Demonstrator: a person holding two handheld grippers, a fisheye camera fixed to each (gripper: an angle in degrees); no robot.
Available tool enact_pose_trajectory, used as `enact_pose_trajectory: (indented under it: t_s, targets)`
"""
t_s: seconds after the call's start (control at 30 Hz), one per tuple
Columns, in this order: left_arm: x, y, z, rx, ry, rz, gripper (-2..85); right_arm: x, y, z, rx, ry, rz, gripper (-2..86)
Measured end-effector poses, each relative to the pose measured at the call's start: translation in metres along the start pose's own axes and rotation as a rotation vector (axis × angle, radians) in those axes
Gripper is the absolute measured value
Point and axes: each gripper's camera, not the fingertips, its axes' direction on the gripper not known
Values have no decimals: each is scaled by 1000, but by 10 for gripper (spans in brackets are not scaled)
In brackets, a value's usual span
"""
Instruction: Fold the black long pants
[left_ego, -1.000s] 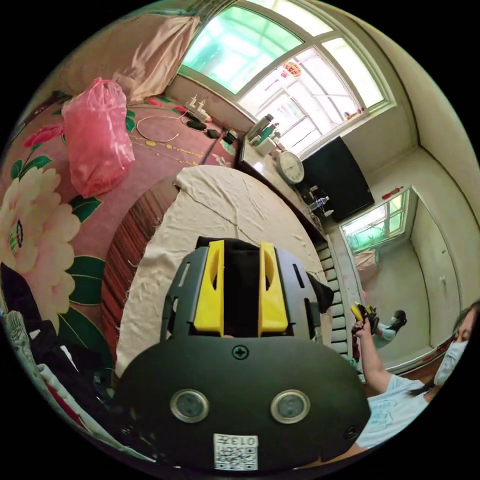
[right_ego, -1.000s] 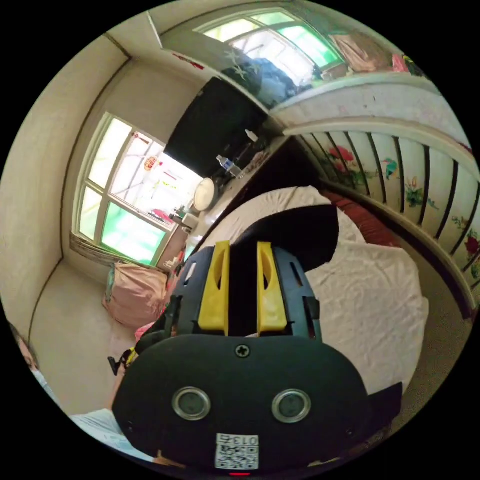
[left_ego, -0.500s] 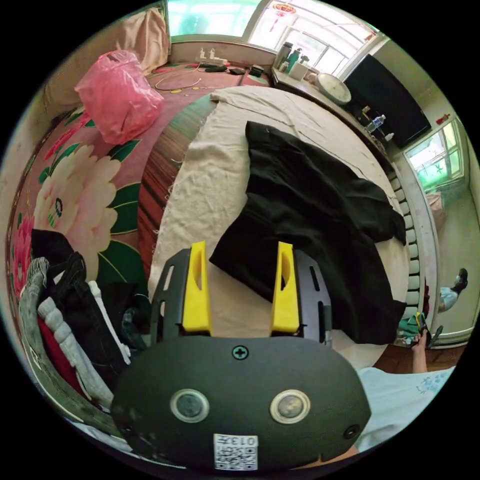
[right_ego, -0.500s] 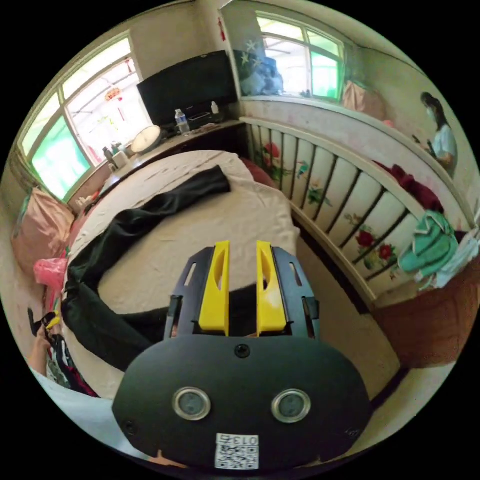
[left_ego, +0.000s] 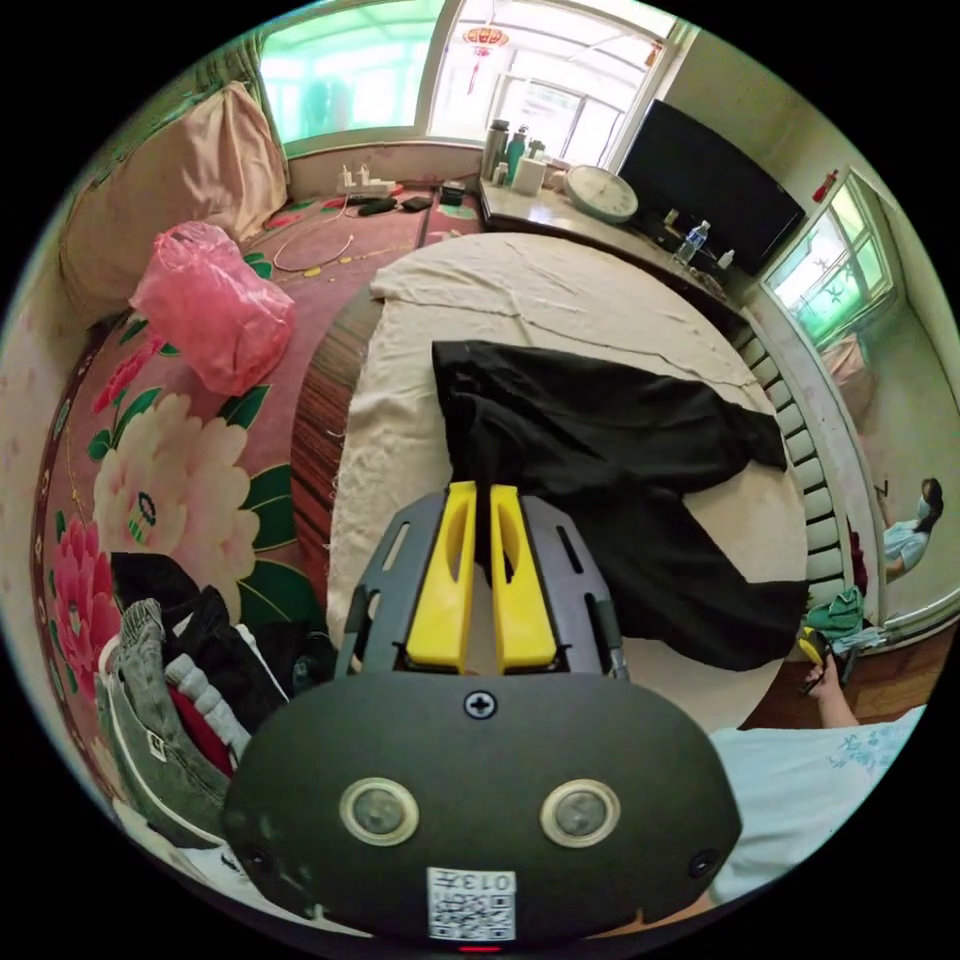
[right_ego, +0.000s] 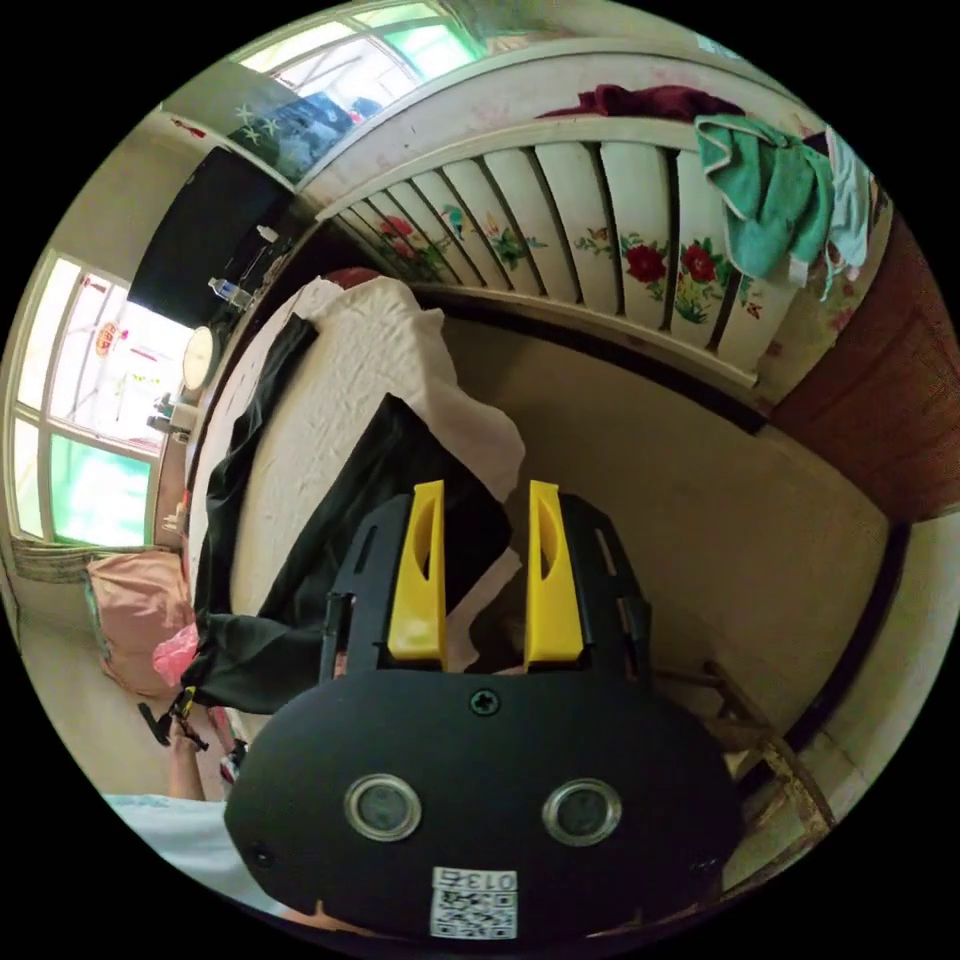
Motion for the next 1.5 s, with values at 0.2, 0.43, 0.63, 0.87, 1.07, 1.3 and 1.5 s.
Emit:
enact_pose_trajectory:
  t_s: [0.2, 0.43, 0.63, 0.87, 1.07, 1.3, 1.5]
  targets:
    - [-1, 8, -46, 71, 16, 6, 9, 20, 23, 23, -45, -189, 43, 44]
    - [-10, 25, -66, 111, 47, -33, 9, -42, 20, -8, 6, -5, -236, 6]
    - [-10, 34, -96, 133, 5, 0, 9, -111, 4, -65, 127, 47, -439, 26]
    - [-37, 59, -113, 123, -1, -50, 9, -136, 22, -13, -15, 217, -597, 98]
    - [-48, 72, -104, 109, 14, -107, 9, -150, 37, 60, -137, 343, -687, 43]
    - [-52, 71, -107, 104, 10, -110, 9, -174, 59, 41, -71, 478, -810, 10]
    - [-44, 73, -134, 114, -2, -37, 9, -204, 38, -74, 63, 335, -795, 11]
